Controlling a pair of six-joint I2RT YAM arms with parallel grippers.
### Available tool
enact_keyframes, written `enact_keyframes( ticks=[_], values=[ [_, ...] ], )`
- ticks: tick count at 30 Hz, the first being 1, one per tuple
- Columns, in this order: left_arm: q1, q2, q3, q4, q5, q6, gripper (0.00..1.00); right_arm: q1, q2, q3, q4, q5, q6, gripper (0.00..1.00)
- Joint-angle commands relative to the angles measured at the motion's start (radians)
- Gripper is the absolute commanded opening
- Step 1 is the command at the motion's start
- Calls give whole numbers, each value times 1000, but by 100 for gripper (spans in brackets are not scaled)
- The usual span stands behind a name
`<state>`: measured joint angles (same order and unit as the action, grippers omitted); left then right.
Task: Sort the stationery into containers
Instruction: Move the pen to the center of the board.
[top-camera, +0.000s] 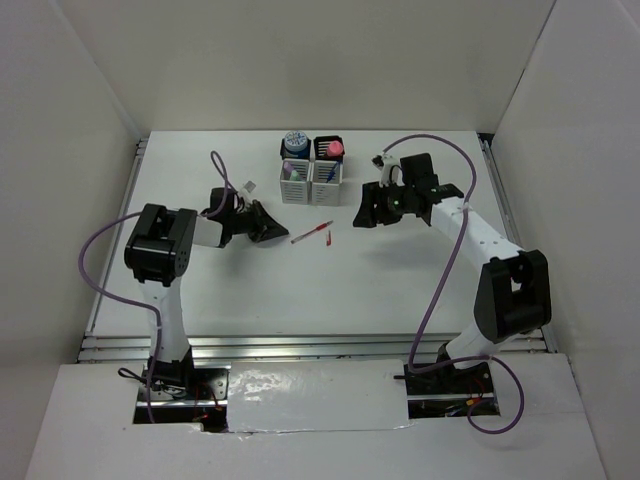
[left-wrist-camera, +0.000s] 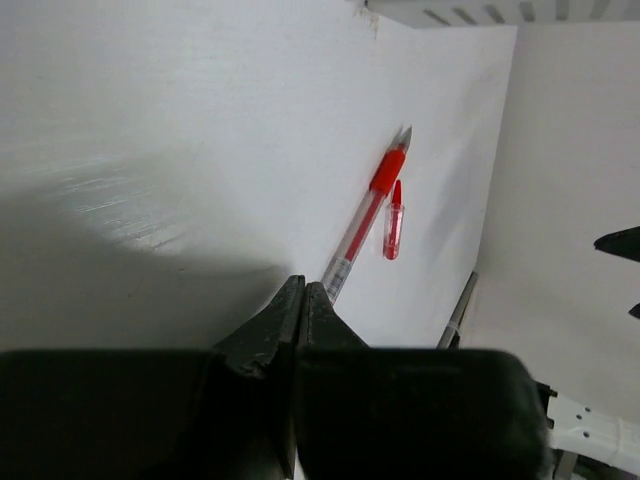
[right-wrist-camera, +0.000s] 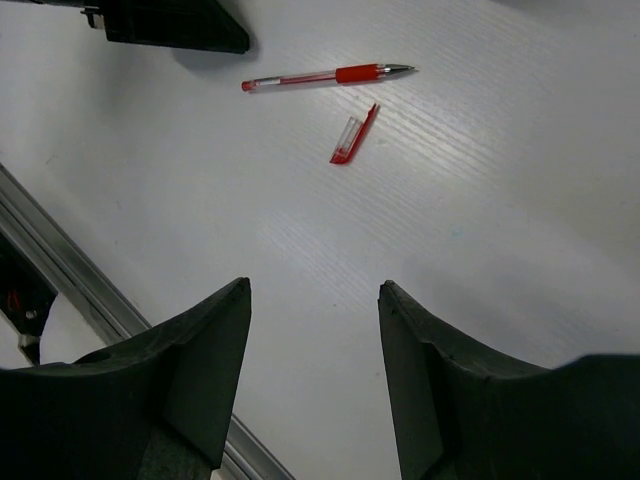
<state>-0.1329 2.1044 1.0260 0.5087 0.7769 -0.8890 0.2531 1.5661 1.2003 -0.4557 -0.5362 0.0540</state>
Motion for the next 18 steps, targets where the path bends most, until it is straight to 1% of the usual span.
enact_keyframes(
  ticks=[1, 2, 4, 5, 7, 10, 13, 15, 18],
  values=[
    [12, -92, -9, 41, -71, 22, 11, 11, -44, -16, 3, 5, 3, 61],
    [13, -105, -20, 27, -79, 33, 18, 14, -46, -21, 3, 7, 3, 61],
    [16, -144, -26, 24, -76, 59, 23, 17, -51, -31, 3, 10, 0, 62],
    [16, -155, -29, -10, -77, 83, 27, 17, -52, -33, 2, 13, 0, 62],
    [12, -181, -32, -39, -83, 117, 28, 17, -51, -41, 3, 15, 3, 62],
    [3, -192, -40, -75, -100, 183, 27, 20, -49, -47, 9, 2, 10, 62],
    [-11, -162, -32, -104, -91, 186, 22, 21, -51, -53, 12, 5, 12, 62],
    [-23, -161, -50, -84, -106, 185, 20, 20, -54, -57, 12, 15, 10, 62],
    [-60, -158, -73, -87, -116, 193, 19, 20, -64, -67, 9, 24, 9, 62]
  ],
)
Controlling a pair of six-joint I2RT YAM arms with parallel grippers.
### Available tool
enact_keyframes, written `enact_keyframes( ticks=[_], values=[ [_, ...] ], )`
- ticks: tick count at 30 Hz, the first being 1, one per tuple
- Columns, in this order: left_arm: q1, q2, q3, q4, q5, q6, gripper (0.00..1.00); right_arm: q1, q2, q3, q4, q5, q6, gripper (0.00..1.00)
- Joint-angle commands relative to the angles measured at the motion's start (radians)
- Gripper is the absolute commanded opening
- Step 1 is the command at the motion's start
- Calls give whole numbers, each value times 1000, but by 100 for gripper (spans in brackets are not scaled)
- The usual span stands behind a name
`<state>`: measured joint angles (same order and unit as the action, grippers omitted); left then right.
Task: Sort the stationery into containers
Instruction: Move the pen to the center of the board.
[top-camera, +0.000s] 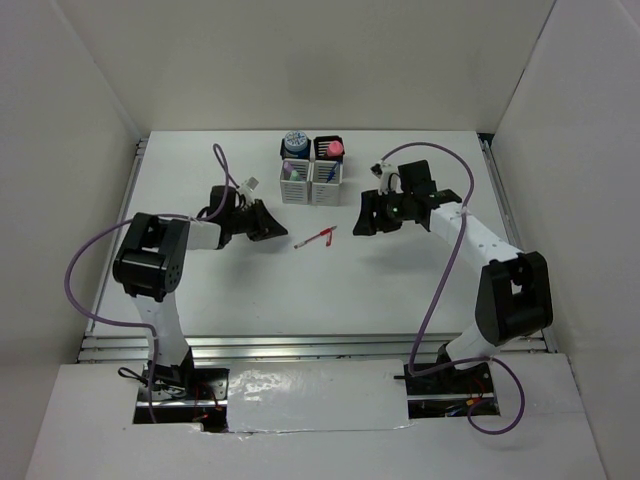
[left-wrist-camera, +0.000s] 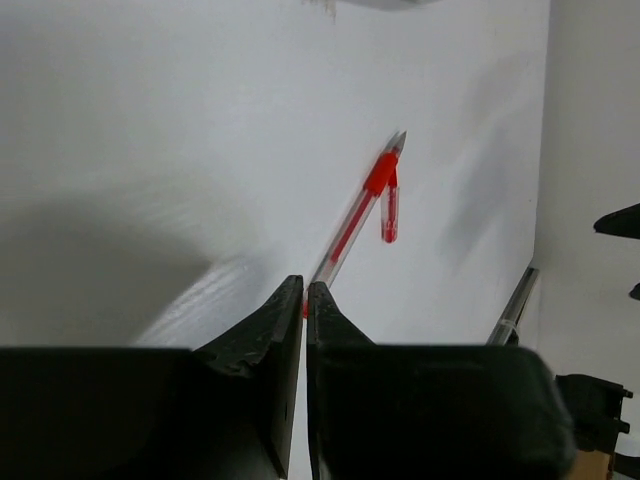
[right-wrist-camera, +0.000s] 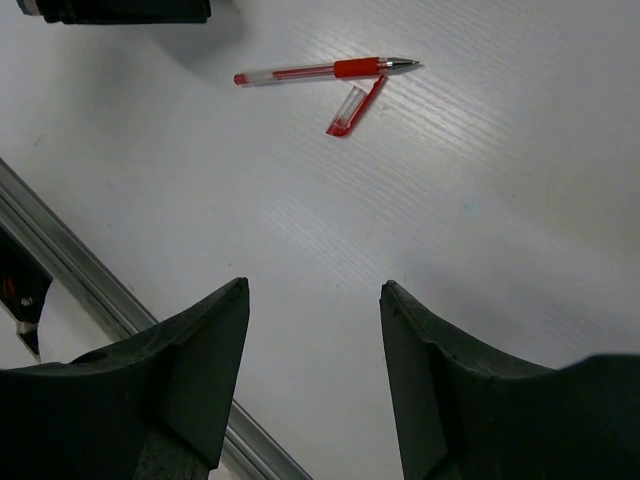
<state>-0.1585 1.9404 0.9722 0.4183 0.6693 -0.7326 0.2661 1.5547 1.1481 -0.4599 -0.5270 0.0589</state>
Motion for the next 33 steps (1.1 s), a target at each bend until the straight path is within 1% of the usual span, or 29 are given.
enact_keyframes(
  ticks=[1, 6, 8, 12, 16, 19, 21, 26, 30, 33],
  values=[
    [-42, 9, -24, 2, -8, 35, 18, 7, -54, -17, 15, 18, 4, 62],
    [-107, 2, -49, -3, -26, 36, 19, 4, -53, -28, 12, 30, 15, 63],
    [-121, 2, -53, -1, -24, 30, 19, 4, -47, -25, 9, 35, 22, 67],
    [-141, 0, -84, 23, -14, -5, 18, 4, -35, -19, 3, 36, 28, 71],
    [-128, -61, -122, 148, 6, -37, 17, 7, -33, -16, 0, 32, 27, 71],
    [-101, -93, -129, 206, 16, -68, 17, 4, -33, -25, 3, 27, 25, 71],
    [-82, -97, -116, 208, 7, -68, 17, 7, -27, -25, 7, 24, 30, 71],
    [-67, -55, -73, 186, -42, -37, 16, 12, -25, -27, 20, 21, 44, 70],
    [-67, 26, -43, 166, -69, -30, 16, 12, -27, -33, 20, 35, 41, 70],
    [-65, 58, -38, 175, -85, -24, 15, 12, -25, -33, 13, 44, 39, 70]
  ],
)
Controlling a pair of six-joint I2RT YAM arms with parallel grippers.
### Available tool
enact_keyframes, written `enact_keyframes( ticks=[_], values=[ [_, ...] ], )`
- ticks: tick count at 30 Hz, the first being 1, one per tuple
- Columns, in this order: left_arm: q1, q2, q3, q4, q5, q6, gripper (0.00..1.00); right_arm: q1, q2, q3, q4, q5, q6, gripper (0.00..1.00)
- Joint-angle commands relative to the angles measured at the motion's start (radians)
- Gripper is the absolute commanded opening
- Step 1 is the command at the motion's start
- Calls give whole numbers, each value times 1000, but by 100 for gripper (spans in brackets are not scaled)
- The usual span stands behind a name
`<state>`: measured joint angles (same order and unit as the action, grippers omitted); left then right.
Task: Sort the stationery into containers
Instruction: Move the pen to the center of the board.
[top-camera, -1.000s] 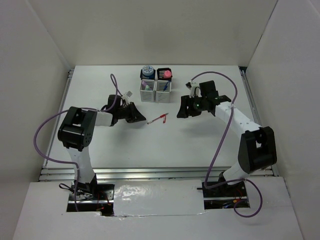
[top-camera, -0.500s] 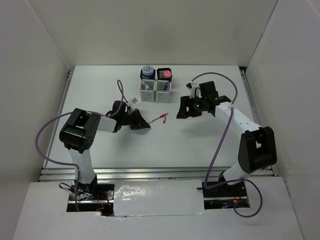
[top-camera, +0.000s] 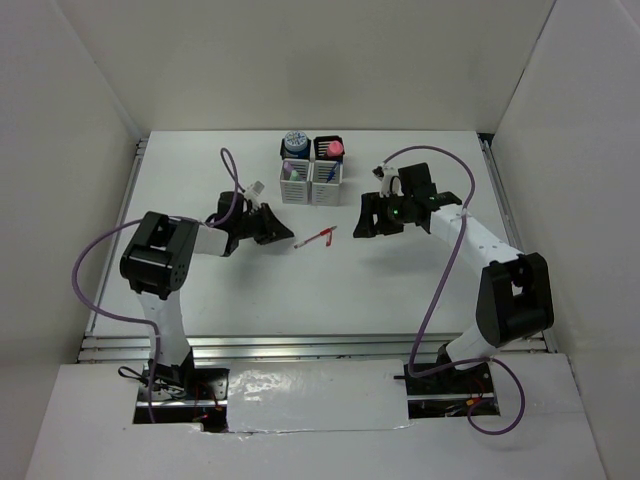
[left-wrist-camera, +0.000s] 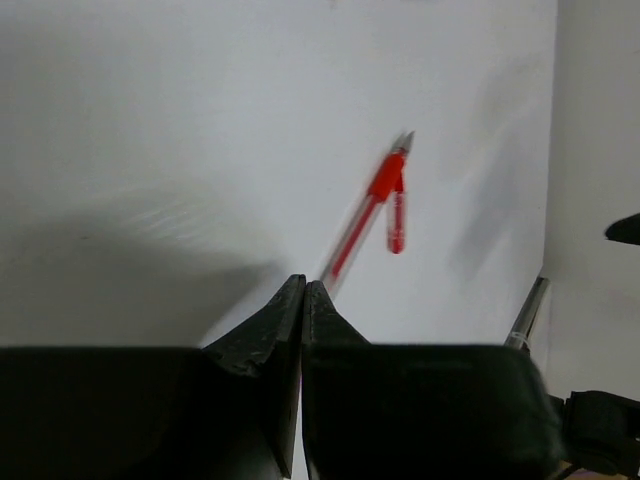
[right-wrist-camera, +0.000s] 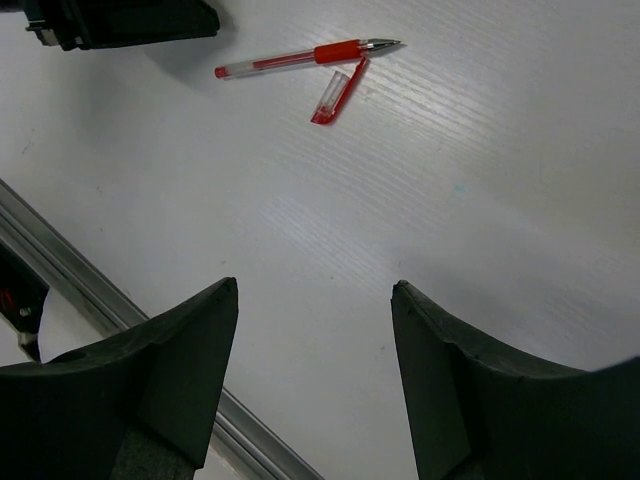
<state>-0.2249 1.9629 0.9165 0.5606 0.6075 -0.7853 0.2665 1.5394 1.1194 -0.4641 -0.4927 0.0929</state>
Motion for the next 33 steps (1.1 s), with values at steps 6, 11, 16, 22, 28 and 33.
enact_keyframes(
  ticks=[6, 11, 16, 22, 28, 33],
  values=[
    [-11, 48, 24, -19, -35, 64, 14, 17, -1, -3, 19, 8, 13, 70],
    [-73, 18, -42, -22, -22, 100, 12, 27, 22, 0, 24, 17, 28, 69],
    [-113, -28, -110, -10, -55, 97, 12, 45, 50, -6, 33, 31, 50, 70],
    [-87, -73, -110, -54, -94, 104, 17, 71, 90, 5, 33, 91, 73, 69],
    [-33, -163, -119, -122, -57, 144, 40, 126, 159, 48, 10, 150, 71, 61],
    [-40, -326, -174, -195, -60, 242, 67, 216, 252, 112, -10, 238, 85, 64]
  ],
)
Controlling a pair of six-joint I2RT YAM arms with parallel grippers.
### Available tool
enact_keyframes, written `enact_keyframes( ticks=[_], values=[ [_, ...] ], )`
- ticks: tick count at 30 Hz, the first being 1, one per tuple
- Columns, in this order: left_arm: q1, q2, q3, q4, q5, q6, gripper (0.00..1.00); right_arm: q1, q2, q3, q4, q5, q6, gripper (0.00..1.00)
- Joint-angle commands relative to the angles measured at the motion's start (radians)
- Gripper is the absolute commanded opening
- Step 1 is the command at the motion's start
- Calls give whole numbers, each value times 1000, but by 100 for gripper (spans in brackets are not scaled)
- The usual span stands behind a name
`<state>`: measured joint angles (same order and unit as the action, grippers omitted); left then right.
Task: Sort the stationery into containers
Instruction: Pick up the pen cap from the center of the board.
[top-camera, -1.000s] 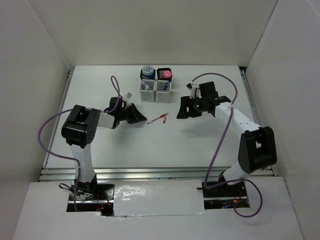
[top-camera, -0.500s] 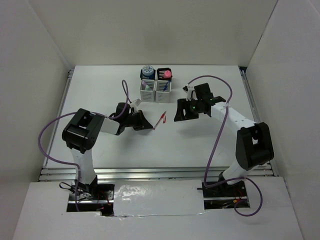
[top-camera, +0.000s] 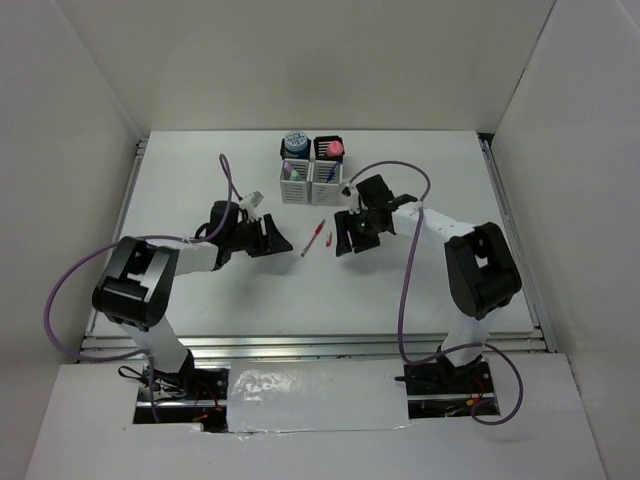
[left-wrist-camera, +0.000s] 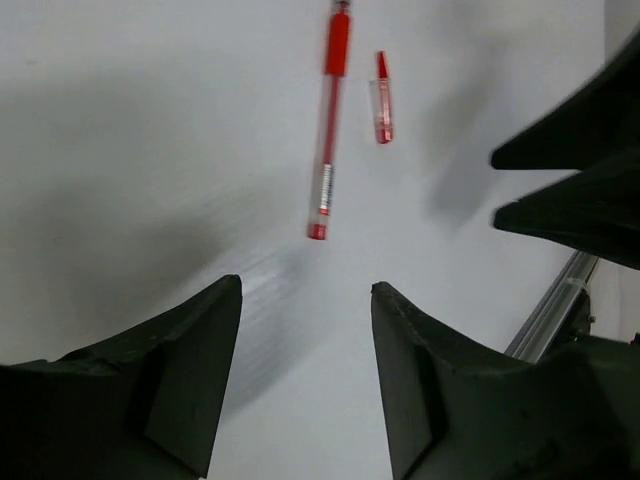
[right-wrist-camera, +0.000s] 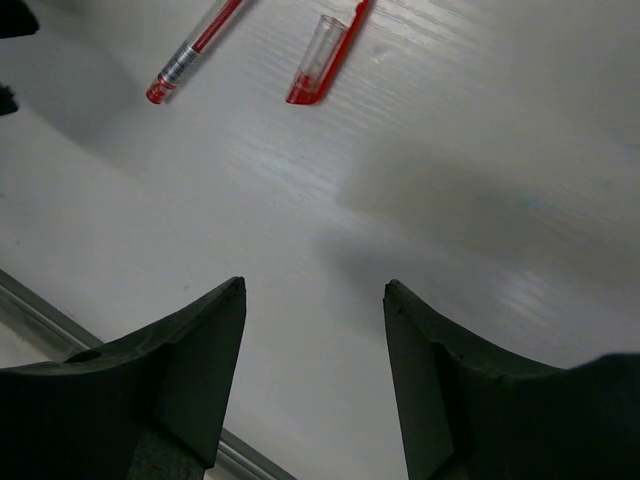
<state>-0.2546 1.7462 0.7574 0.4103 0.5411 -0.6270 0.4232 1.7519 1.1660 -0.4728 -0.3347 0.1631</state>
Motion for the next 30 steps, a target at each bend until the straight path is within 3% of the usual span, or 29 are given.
enact_keyframes(
  ticks=[1, 4, 10, 23, 26, 30],
  values=[
    [-11, -122, -15, -45, 3, 96, 67, 60, 40, 75, 0, 95, 21, 66],
    [-8, -158, -23, -99, -50, 151, 70, 103, 105, 129, -13, 160, 58, 72],
    [1, -177, -21, -186, -171, 242, 66, 115, 176, 202, -32, 197, 110, 73],
    [55, -192, -9, -192, -175, 216, 68, 135, 319, 348, -56, 261, 136, 71],
    [63, -194, -1, -205, -185, 213, 68, 140, 340, 363, -64, 279, 131, 69],
    [63, -197, 11, -220, -199, 228, 66, 140, 350, 368, -70, 315, 116, 57]
  ],
)
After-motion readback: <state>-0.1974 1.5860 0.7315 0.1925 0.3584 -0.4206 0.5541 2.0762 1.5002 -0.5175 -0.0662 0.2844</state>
